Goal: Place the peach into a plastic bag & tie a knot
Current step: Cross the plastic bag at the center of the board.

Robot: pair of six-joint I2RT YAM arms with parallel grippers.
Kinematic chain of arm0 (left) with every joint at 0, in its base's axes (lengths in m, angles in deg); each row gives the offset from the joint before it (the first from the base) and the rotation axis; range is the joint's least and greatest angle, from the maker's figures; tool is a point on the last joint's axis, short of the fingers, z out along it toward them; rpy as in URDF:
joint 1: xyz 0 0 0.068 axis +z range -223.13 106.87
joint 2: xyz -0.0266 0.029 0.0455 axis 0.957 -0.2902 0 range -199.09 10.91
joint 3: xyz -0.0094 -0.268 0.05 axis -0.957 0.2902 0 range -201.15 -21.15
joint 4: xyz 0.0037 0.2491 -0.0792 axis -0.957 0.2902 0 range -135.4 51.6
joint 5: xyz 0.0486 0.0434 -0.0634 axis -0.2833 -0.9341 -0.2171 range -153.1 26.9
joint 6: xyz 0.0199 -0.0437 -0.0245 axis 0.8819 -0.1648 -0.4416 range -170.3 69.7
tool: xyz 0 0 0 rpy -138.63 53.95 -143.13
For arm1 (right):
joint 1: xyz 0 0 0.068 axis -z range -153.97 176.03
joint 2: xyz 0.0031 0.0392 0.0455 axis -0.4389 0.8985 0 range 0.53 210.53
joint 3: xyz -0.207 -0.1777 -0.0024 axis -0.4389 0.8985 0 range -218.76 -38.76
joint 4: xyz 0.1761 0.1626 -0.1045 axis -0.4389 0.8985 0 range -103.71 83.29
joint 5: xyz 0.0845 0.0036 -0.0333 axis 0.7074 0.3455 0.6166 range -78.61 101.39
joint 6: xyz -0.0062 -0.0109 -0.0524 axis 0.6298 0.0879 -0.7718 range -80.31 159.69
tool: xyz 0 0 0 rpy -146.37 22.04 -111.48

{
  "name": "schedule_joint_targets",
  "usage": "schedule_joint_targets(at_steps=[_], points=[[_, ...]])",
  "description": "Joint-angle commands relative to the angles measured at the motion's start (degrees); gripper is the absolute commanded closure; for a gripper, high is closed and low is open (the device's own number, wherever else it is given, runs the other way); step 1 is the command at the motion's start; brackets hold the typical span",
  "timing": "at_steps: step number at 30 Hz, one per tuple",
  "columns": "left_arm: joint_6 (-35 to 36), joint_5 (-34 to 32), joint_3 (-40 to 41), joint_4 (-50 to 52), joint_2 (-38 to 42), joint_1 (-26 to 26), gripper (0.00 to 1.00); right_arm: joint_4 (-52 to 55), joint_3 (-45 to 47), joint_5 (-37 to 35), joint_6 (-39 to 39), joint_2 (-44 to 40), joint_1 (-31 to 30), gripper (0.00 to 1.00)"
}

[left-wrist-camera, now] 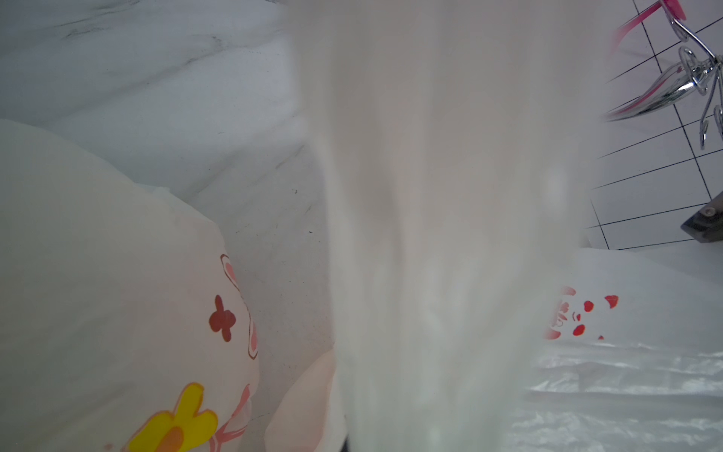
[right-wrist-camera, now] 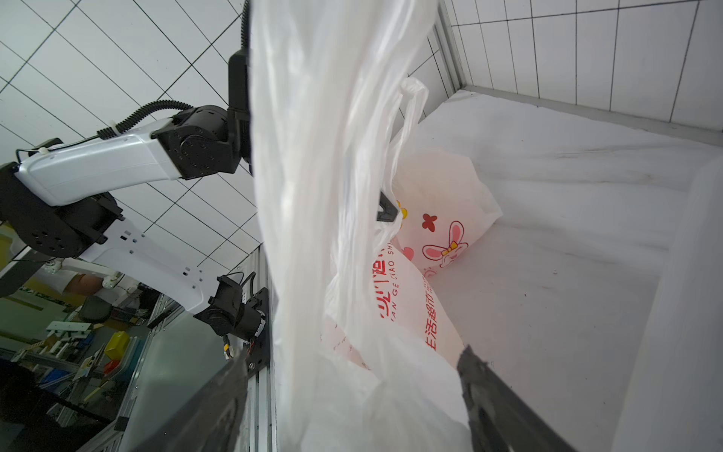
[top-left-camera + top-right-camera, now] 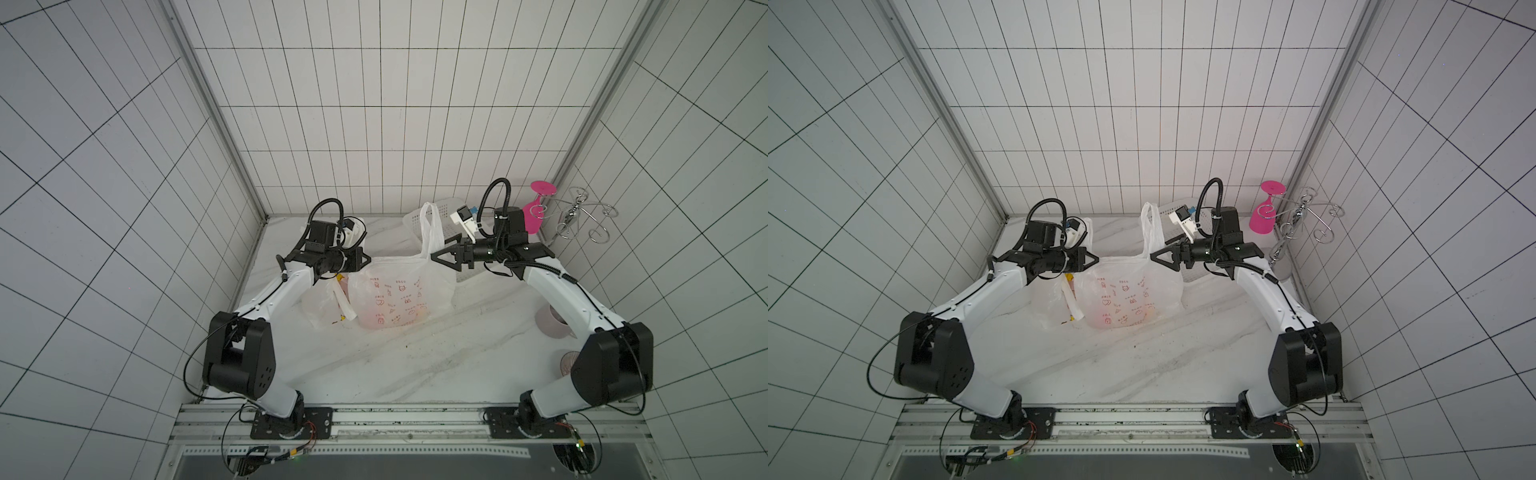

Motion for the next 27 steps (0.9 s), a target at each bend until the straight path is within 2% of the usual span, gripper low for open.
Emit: schedule_joint_targets(at_steps=[1, 6, 9, 12, 14, 18, 21, 24, 27], points=[[-0.5, 0.2, -0.2, -1.7, 0.6, -0.1, 1.0, -0.3, 0.8, 3.8, -2.0, 1.7, -0.2, 0.27], [-1.3, 0.8, -0.1, -2.4, 0.9, 0.2, 1.0, -2.6, 1.0, 0.5, 1.4, 2.1, -0.5, 0.8], [-2.6, 1.9, 0.2, -3.4, 1.3, 0.2, 1.0, -12.0, 5.2, -3.1, 9.3, -0.7, -0.6, 1.0], [-3.2, 2.3, 0.1, -2.9, 2.4, -0.9, 1.0, -17.1, 8.8, -7.1, 15.6, -5.6, -0.7, 1.0], [-3.2, 2.0, -0.5, -0.7, 3.6, -2.8, 1.0, -12.1, 8.8, -11.6, 15.1, -9.4, -0.8, 1.0], [0.4, 3.8, -4.0, 9.0, 4.8, -7.3, 1.0, 8.6, 4.9, -19.6, 8.4, -15.4, -1.2, 1.0], [4.2, 3.6, -6.6, 17.3, 5.1, -11.0, 1.0, 23.4, 2.1, -31.5, 0.3, -17.9, -5.6, 1.0], [6.6, 4.1, -7.9, 21.3, 4.7, -14.7, 1.0, 32.5, 0.3, -41.6, -6.5, -17.9, -12.0, 1.0], [8.6, 5.9, -8.4, 21.4, 3.0, -17.3, 1.0, 34.0, -0.9, -45.4, -12.3, -17.0, -16.2, 1.0]])
